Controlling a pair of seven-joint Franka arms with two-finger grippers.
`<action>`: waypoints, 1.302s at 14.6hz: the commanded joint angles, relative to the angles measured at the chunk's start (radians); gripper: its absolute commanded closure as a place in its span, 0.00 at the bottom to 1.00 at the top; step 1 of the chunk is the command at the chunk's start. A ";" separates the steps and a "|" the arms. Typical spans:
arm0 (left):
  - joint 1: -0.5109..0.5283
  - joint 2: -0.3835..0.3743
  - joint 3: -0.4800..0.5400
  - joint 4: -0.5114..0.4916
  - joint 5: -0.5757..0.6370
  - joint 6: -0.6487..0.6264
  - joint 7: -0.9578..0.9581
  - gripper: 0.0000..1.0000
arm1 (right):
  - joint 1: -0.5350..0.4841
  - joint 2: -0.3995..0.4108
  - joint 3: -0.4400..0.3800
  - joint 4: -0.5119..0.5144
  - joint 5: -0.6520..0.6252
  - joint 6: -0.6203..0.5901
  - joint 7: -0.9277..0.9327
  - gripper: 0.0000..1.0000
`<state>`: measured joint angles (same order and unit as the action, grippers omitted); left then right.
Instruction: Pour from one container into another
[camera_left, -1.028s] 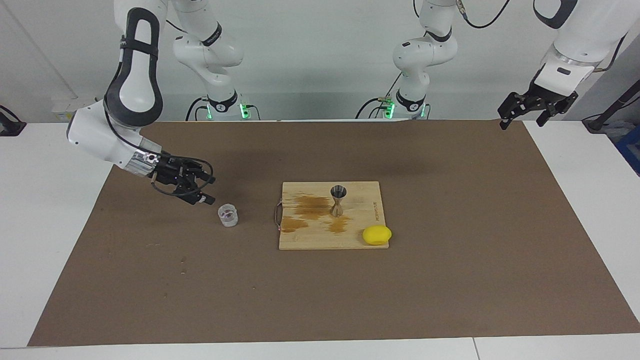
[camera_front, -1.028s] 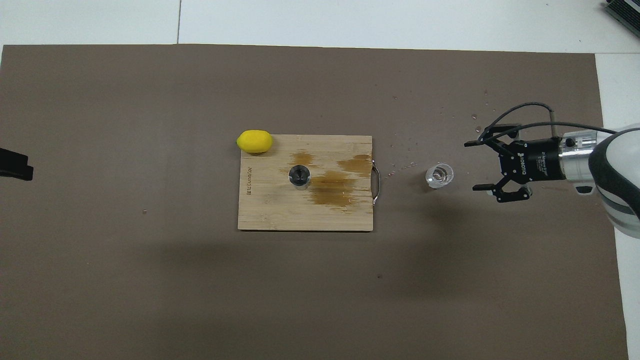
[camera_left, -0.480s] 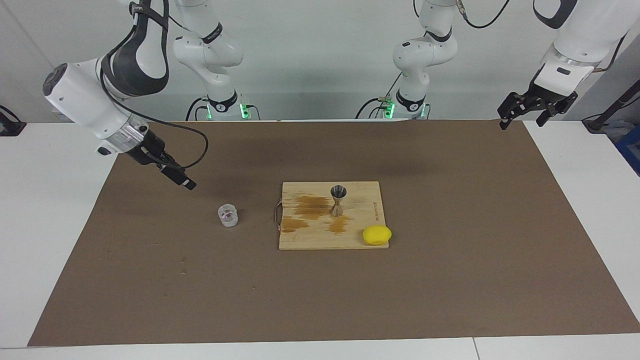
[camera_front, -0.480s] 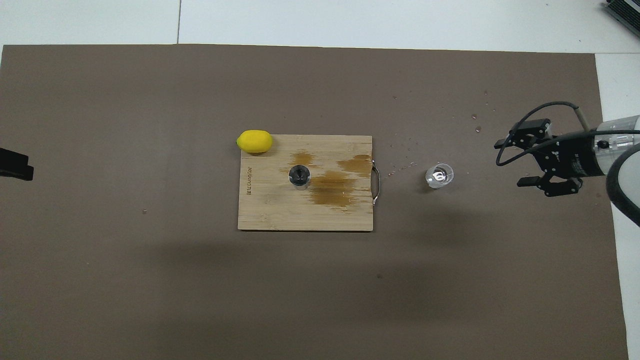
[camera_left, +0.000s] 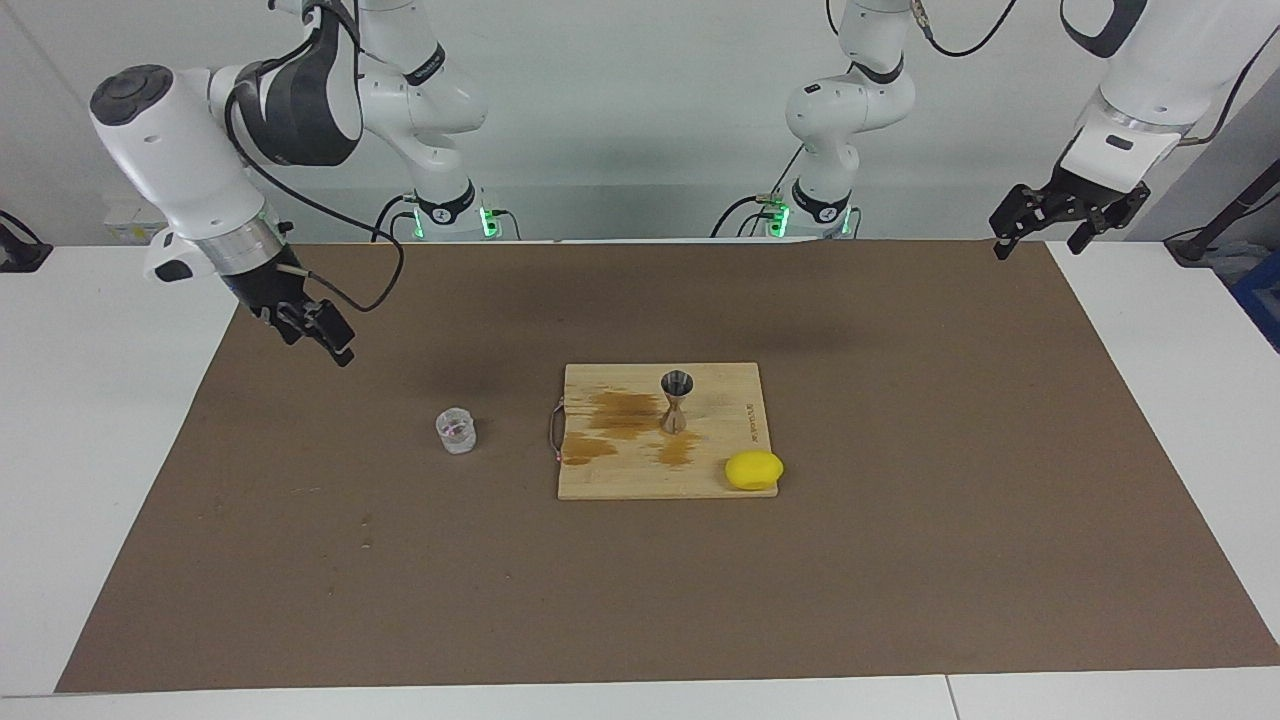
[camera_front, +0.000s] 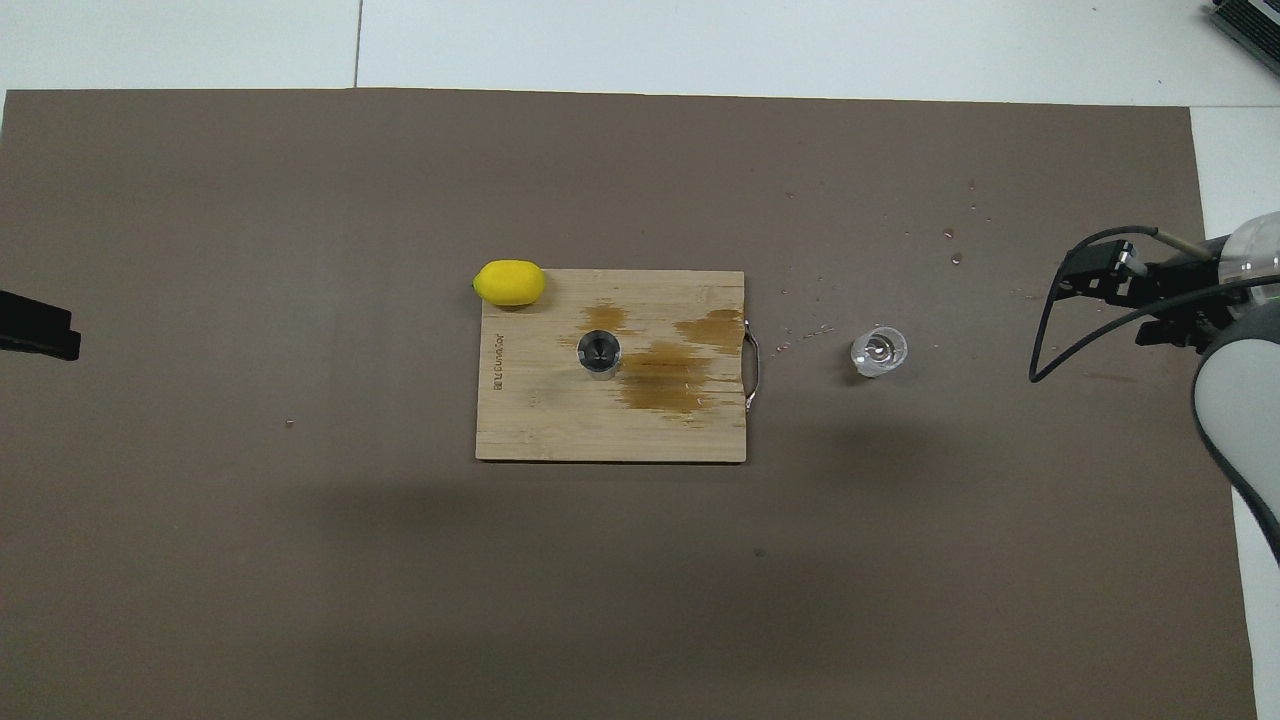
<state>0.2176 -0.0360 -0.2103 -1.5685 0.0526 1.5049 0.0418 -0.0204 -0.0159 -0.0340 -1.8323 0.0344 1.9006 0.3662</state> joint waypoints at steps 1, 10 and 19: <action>0.014 -0.004 -0.026 -0.005 -0.008 0.012 -0.028 0.00 | 0.002 -0.036 0.000 0.060 -0.044 -0.113 -0.087 0.00; 0.014 -0.004 -0.046 -0.005 -0.008 0.038 -0.031 0.00 | 0.014 -0.038 -0.003 0.231 -0.068 -0.363 -0.145 0.00; 0.016 -0.004 -0.046 -0.007 -0.008 0.046 -0.031 0.00 | 0.071 -0.033 -0.050 0.295 -0.067 -0.463 -0.197 0.00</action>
<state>0.2179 -0.0360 -0.2464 -1.5685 0.0525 1.5364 0.0214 0.0427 -0.0573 -0.0718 -1.5505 -0.0267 1.4541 0.1860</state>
